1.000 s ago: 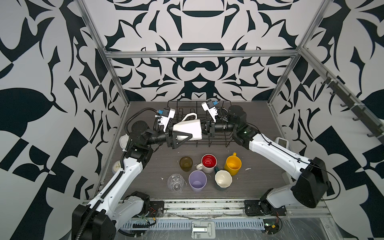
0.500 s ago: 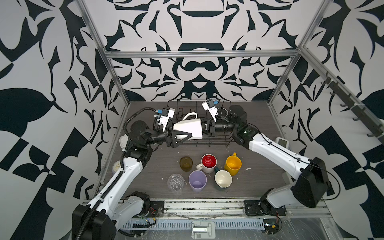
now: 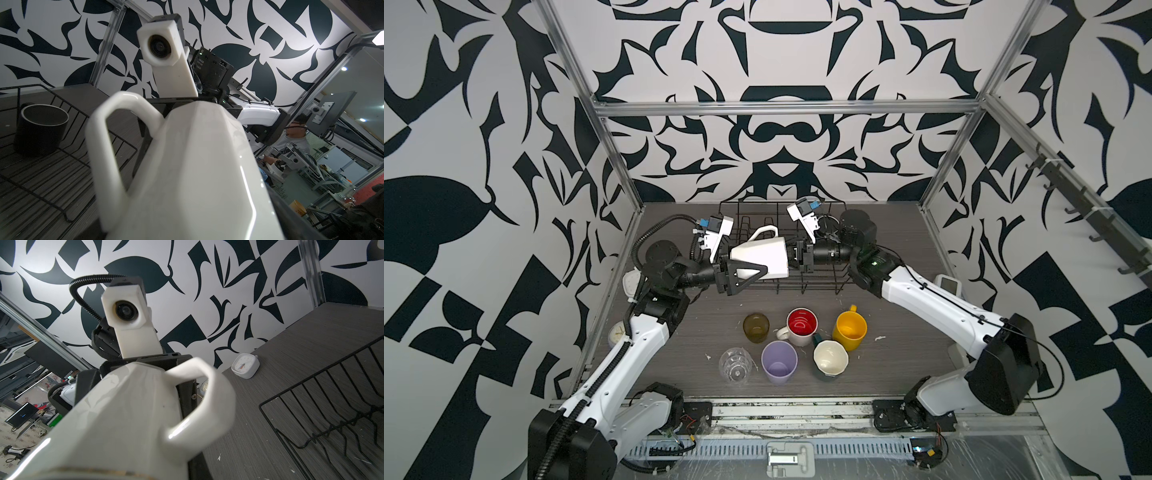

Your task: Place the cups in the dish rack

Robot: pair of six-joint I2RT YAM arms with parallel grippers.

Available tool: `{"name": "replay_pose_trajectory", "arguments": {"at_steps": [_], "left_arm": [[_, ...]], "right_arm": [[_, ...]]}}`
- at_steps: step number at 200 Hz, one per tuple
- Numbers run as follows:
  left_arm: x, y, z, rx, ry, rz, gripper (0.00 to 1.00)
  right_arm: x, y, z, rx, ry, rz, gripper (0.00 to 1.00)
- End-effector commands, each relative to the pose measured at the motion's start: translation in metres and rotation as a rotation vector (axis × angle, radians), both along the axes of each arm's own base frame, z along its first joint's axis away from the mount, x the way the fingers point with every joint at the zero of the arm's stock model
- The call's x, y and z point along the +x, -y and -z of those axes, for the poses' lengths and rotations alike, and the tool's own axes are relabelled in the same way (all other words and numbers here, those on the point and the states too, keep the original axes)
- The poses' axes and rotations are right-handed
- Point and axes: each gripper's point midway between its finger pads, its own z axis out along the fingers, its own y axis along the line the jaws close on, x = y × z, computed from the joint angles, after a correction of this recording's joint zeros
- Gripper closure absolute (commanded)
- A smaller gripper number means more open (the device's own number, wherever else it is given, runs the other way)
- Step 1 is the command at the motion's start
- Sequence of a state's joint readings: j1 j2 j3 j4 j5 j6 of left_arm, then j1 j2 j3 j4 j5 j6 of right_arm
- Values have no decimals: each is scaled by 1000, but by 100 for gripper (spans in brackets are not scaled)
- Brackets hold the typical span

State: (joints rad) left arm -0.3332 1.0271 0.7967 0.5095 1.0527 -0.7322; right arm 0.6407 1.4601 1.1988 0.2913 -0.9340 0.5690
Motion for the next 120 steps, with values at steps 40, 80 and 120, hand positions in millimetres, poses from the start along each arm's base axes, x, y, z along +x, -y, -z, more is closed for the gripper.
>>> {"name": "replay_pose_trajectory", "arguments": {"at_steps": [40,80,120], "left_arm": [[5,-12,-34,-50,109,-95,100],[7,-15,-35,-52,113,-113,100],[11,-19,-37,-52,112,-132,100]], "right_arm": [[13,7,-27,52,46,77,92],[21,14,-27,63,28,109,82],[27,25,-28,68,17,143,71]]}}
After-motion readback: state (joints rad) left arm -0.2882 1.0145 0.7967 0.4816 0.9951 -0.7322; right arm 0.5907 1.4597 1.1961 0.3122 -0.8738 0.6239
